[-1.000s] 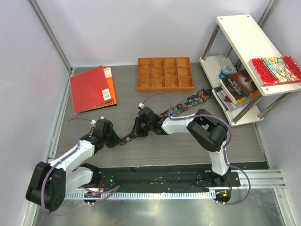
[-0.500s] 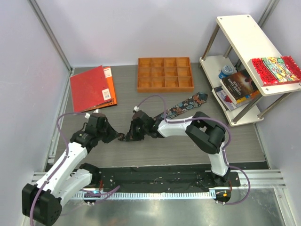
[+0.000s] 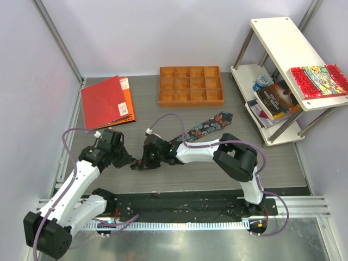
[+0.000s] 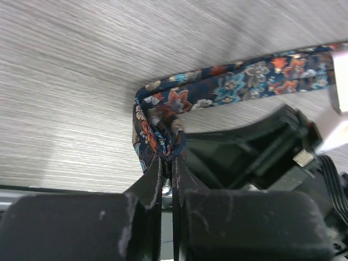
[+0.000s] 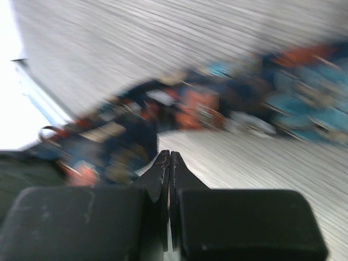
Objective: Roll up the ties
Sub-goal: Roll the tie at the center of the board.
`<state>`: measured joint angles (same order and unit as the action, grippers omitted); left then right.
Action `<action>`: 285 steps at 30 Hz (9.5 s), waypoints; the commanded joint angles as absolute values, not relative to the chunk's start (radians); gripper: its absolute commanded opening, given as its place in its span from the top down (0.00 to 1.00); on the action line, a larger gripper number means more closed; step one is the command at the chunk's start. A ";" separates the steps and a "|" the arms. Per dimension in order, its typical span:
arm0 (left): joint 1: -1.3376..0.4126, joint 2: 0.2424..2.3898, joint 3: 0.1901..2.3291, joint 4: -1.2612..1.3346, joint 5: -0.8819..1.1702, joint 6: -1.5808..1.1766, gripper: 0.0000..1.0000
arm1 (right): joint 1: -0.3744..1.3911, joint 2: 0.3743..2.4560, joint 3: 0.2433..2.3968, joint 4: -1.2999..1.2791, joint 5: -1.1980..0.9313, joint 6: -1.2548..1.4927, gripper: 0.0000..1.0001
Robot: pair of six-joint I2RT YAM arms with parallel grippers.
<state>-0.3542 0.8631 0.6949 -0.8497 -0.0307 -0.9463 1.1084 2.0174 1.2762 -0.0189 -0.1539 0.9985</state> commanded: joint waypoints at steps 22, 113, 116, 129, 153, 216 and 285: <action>-0.356 0.989 0.765 -0.894 -0.112 -0.908 1.00 | 1.071 2.083 1.437 -0.058 -0.196 1.022 0.99; -0.462 1.632 1.141 -1.049 -0.368 -0.747 1.00 | 0.931 1.905 1.148 0.025 -0.265 0.962 0.98; -0.462 1.667 1.167 -1.042 -0.350 -0.753 1.00 | 0.931 1.841 1.091 0.021 -0.258 0.959 0.98; -0.471 1.759 1.256 -0.994 -0.232 -0.775 0.71 | 0.931 1.732 1.003 0.011 -0.239 0.946 0.98; -0.210 1.263 1.053 -0.968 -0.104 -0.669 0.34 | 0.974 1.977 1.478 -0.103 -0.276 0.951 0.98; -0.100 0.862 0.568 -0.548 0.008 -0.833 0.46 | 0.902 2.077 1.534 -0.144 -0.357 0.879 0.80; -0.110 1.039 0.475 -0.406 -0.038 -0.972 0.86 | 0.917 2.214 1.634 -0.167 -0.318 0.877 0.78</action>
